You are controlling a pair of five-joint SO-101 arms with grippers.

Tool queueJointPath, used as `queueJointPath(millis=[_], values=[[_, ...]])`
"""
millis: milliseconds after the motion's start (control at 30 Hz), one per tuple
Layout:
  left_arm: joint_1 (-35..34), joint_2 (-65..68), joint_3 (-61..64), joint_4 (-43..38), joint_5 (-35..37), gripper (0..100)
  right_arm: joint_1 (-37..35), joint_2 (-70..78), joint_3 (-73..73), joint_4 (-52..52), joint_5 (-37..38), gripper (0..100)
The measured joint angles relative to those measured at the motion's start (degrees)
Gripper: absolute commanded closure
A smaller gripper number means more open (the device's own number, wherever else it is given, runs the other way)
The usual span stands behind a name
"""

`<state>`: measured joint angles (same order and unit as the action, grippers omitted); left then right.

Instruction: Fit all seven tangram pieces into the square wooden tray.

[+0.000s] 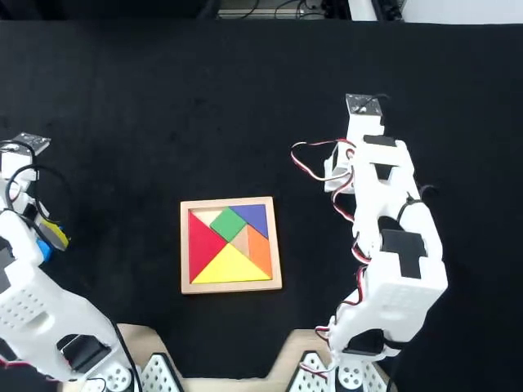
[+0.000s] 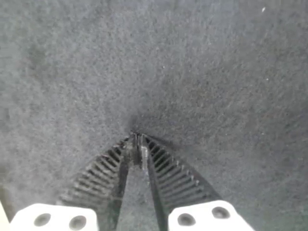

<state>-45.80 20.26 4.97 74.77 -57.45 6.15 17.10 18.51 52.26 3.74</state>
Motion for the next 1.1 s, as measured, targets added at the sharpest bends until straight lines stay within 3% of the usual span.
queueJointPath(millis=[433, 633, 933, 1100], values=[[0.00, 7.91, -3.16, 0.62, 0.00, 73, 0.00, 0.00, 0.00, 0.00, 0.00, 98.7], [0.26, 7.38, -3.16, 0.62, 0.00, 88, 0.00, 0.00, 0.00, 0.00, 0.00, 98.7], [0.53, 6.77, -2.99, 0.70, 0.00, 87, 0.00, 0.00, 0.00, 0.00, 0.00, 98.7], [4.57, 6.07, -4.40, 3.87, 0.00, 92, 0.00, 0.00, 0.00, 0.00, 0.00, 98.7]])
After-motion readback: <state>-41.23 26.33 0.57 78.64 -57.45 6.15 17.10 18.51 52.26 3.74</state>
